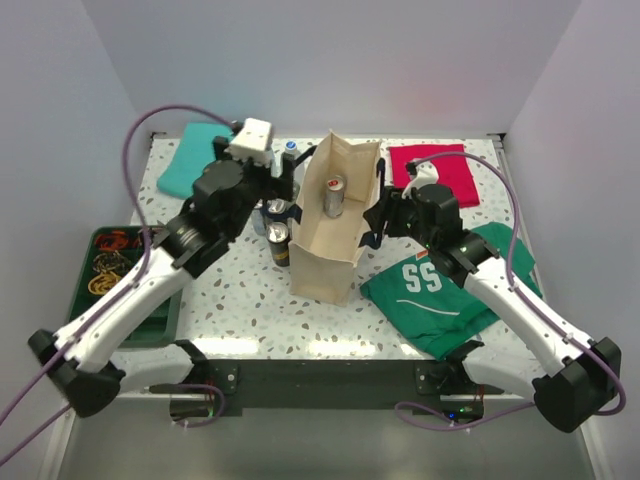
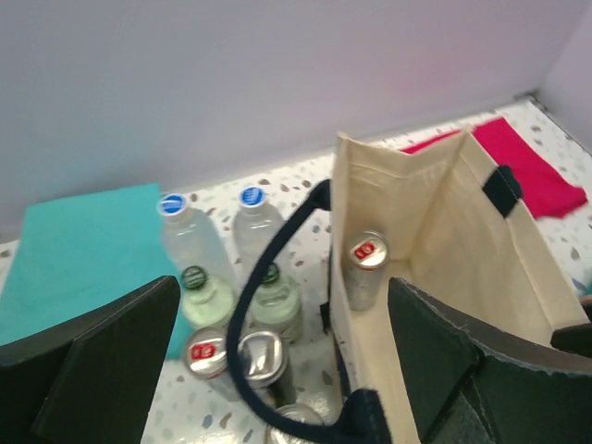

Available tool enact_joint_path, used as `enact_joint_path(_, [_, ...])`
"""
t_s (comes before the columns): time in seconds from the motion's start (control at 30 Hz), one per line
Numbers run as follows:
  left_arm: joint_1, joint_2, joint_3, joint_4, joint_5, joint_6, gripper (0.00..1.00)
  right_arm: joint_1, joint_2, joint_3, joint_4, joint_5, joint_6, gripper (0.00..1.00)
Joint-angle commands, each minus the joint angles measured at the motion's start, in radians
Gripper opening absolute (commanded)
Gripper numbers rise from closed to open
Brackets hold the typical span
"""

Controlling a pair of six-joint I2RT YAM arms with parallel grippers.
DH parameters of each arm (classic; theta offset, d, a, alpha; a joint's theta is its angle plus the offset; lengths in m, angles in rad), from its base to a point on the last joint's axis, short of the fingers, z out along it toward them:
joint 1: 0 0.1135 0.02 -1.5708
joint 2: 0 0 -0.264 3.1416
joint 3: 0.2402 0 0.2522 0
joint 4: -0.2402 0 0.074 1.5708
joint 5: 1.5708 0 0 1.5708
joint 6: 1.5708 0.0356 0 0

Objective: Take the beverage out of the canvas bag
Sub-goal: Take out the drink from the canvas bag.

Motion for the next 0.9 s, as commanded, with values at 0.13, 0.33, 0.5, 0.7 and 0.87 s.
enact_joint_path(0.13, [-0.004, 0.305, 0.249, -0.132, 0.257, 0.036, 0.97, 0.001, -0.047, -0.005, 0.02, 0.039, -0.023, 0.45])
enact_joint_path(0.33, [-0.004, 0.452, 0.358, -0.199, 0.257, 0.035, 0.98, 0.001, -0.061, -0.008, 0.006, 0.073, -0.034, 0.52])
enact_joint_path(0.5, [0.013, 0.582, 0.438, -0.203, 0.36, 0.025, 1.0, 0.003, -0.056, -0.008, 0.007, 0.072, -0.039, 0.54])
enact_joint_path(0.7, [0.044, 0.69, 0.482, -0.179, 0.553, 0.003, 1.0, 0.003, -0.05, 0.003, -0.013, 0.079, -0.054, 0.56])
enact_joint_path(0.87, [0.052, 0.747, 0.525, -0.208, 0.537, 0.008, 1.0, 0.003, -0.059, -0.007, -0.017, 0.104, -0.062, 0.57])
